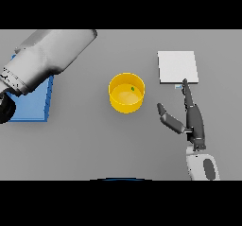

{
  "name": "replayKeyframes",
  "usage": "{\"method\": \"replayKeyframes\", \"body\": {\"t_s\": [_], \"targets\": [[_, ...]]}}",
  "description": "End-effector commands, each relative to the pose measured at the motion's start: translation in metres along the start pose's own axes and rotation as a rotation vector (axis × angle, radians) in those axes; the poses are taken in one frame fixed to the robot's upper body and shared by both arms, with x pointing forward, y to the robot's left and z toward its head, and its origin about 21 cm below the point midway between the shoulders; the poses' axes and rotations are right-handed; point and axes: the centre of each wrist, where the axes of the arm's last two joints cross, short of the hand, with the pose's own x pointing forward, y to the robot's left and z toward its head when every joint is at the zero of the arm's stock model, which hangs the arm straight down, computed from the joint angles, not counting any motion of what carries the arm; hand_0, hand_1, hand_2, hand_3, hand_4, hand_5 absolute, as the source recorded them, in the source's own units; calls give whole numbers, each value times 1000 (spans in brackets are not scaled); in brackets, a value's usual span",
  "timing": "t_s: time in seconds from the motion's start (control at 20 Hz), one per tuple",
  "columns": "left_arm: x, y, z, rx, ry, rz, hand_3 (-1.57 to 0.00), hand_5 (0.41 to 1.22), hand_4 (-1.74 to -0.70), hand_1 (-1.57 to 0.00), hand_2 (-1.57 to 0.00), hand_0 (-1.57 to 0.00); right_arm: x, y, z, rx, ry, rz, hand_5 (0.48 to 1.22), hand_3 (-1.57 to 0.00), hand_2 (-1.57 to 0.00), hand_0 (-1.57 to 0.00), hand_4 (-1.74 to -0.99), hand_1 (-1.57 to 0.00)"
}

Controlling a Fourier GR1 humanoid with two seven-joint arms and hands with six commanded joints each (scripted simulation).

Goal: Pick up the red beaker and tilt it to pour out 1 green nut into yellow bowl. Pick up the yellow bowl and place it on the metallic measuring scale.

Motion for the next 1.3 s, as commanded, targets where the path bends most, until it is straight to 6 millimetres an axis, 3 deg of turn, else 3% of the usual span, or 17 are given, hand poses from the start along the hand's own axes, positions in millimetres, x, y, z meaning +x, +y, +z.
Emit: {"method": "replayKeyframes", "body": {"t_s": [0.0, 0.1, 0.25, 0.45, 0.6, 0.75, 0.95, 1.25], "targets": [[-12, 3, 1, -9, 57, 50, -1300, 1221, -1709, -1571, -1515, -1571, -1, -1, 1, 8, -3, -19, 593, 1, 1, 1, -1182, 1], [-44, -4, 7, -14, 151, 202, -1397, 1221, -1720, -1571, -1535, -1571, -2, 0, 1, 16, -1, -40, 597, 1, 1, 1, -1193, 1], [-81, -49, 24, -50, 359, 555, -1365, 1221, -1729, -1571, -1553, -1571, -4, 1, -1, 17, -4, -35, 593, 1, 1, 1, -1209, 1], [-104, -118, 55, 7, 518, 962, -1396, 1221, -1736, -1571, -1563, -1571, -7, -4, -2, 26, -20, -28, 587, 1, 1, 1, -1222, 1], [-104, -162, 77, 49, 647, 1170, -1428, 1221, -1739, -1571, -1567, -1571, -6, -9, -3, 39, -30, -26, 587, 1, 1, 1, -1226, 1], [-88, -204, 96, 74, 829, 1339, -1432, 1221, -1740, -1571, -1569, -1571, -6, -7, -2, 47, -37, -19, 599, 1, 1, 1, -1217, 1], [-50, -245, 116, 49, 1009, 1505, -1458, 1221, -1740, -1571, -1570, -1571, -4, -8, -5, 61, -26, 18, 631, 1, 1, 1, -1210, 1], [23, -265, 150, -4, 1121, 1622, -1449, 1221, -1741, -1571, -1571, -1571, -3, -5, 0, 80, -27, 22, 664, 1, 1, 1, -1215, 1]]}}
